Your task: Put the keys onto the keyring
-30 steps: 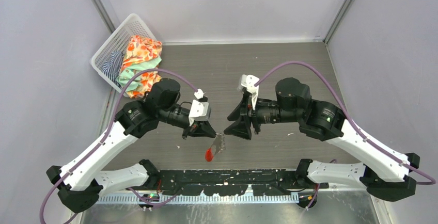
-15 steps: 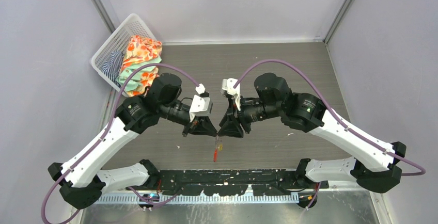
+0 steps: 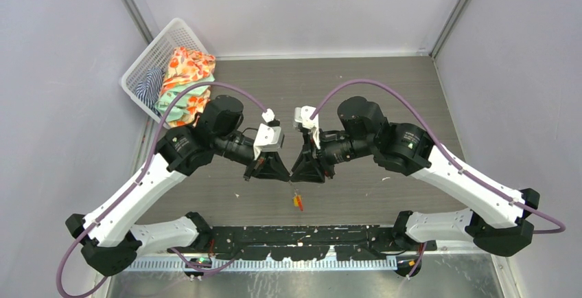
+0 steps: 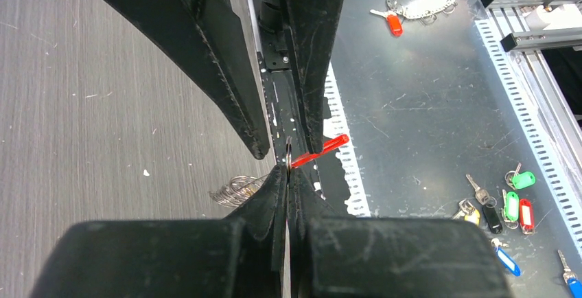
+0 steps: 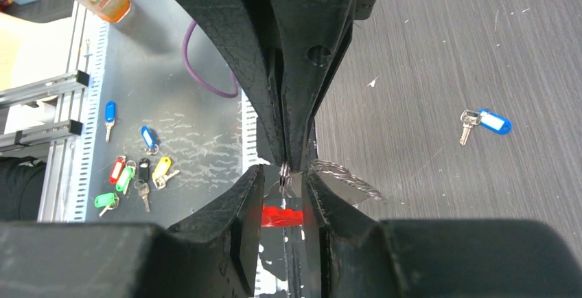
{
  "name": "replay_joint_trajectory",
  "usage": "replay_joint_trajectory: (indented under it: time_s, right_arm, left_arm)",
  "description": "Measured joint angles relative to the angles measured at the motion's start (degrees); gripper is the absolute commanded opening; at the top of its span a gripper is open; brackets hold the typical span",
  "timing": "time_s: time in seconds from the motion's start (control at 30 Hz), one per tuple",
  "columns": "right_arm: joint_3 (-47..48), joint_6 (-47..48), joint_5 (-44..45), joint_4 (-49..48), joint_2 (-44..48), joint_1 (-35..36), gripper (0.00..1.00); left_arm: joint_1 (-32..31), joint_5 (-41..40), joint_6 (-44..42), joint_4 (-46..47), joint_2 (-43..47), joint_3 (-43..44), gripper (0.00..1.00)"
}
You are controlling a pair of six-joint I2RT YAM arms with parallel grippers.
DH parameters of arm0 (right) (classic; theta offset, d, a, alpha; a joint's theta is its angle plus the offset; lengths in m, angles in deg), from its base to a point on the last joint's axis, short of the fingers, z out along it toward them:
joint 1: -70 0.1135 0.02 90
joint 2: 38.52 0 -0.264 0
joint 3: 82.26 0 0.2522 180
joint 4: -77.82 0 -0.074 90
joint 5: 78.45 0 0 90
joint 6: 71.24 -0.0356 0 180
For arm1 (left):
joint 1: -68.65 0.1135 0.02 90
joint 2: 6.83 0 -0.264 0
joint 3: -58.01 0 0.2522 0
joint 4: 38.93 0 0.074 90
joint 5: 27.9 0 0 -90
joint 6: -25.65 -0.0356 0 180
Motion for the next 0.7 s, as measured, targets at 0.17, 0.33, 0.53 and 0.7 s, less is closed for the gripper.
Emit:
replay_joint_trajectory:
  time_s: [0.17, 0.33, 0.53, 0.7]
  right_arm:
    - [0.0, 0.3, -1.1, 1.2, -0.2, 0.0, 0.29]
    - [0.0, 1.1, -1.4, 1.3, -0.2, 0.0, 0.14]
    - [0.0, 1.1, -1.4, 1.0, -0.2, 0.0, 0.01]
    - [-3.5, -0.7, -1.0, -3.0, 1.9, 0.0, 0.01]
  left_arm:
    - [0.0, 0.4, 0.4, 0.1, -0.3, 0.6, 0.00]
    - [0.0, 1.3, 0.6, 0.1, -0.7, 0.6, 0.00]
    - [0.0, 1.7, 1.6, 0.2, -0.9, 0.7, 0.00]
    - [0.1, 1.7, 3.3, 0.2, -0.9, 0.8, 0.00]
